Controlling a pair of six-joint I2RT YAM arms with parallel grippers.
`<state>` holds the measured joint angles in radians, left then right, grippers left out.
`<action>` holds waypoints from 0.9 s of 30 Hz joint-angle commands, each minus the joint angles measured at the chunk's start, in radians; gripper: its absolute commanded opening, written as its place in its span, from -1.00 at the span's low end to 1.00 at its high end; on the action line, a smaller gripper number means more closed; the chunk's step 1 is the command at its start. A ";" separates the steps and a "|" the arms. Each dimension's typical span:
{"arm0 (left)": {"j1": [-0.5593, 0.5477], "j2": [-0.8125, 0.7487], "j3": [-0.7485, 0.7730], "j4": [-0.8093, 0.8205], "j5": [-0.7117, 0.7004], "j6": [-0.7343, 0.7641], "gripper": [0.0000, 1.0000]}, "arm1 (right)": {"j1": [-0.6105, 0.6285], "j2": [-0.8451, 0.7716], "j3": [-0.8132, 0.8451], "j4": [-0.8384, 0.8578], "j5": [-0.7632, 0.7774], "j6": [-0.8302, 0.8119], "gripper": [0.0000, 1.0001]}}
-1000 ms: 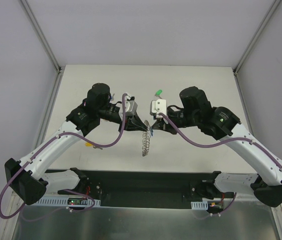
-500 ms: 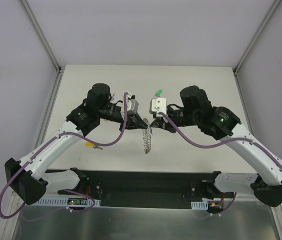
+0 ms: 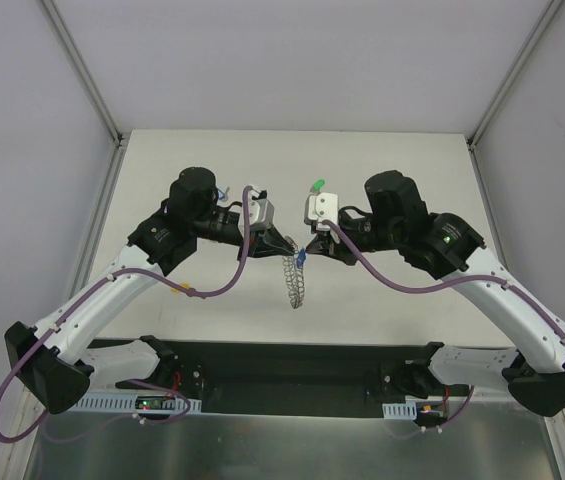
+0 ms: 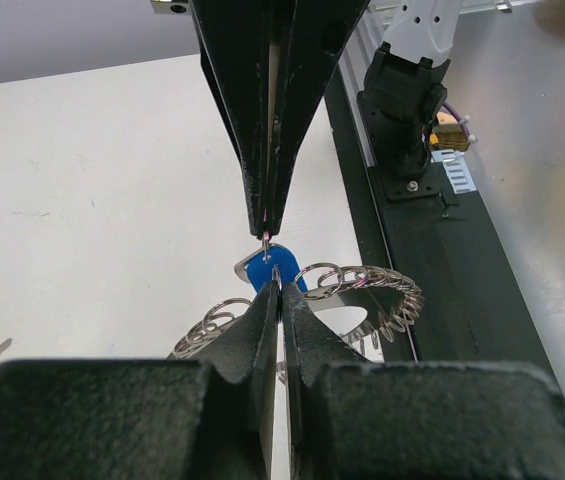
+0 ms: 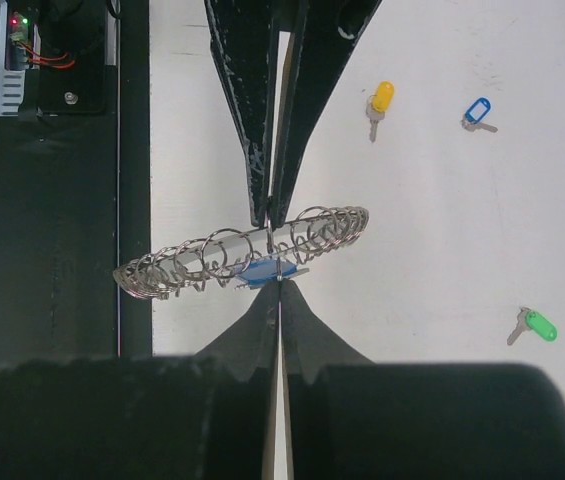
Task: Put the keys on the keyring
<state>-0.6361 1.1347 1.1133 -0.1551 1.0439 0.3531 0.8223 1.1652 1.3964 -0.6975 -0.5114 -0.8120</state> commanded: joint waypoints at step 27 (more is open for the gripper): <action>-0.010 -0.021 0.011 0.058 0.008 0.021 -1.00 | -0.003 -0.001 0.015 0.021 -0.036 0.019 -0.97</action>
<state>-0.6361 1.1347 1.1133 -0.1547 1.0367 0.3553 0.8223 1.1652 1.3964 -0.6964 -0.5293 -0.8001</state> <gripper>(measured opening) 0.006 0.015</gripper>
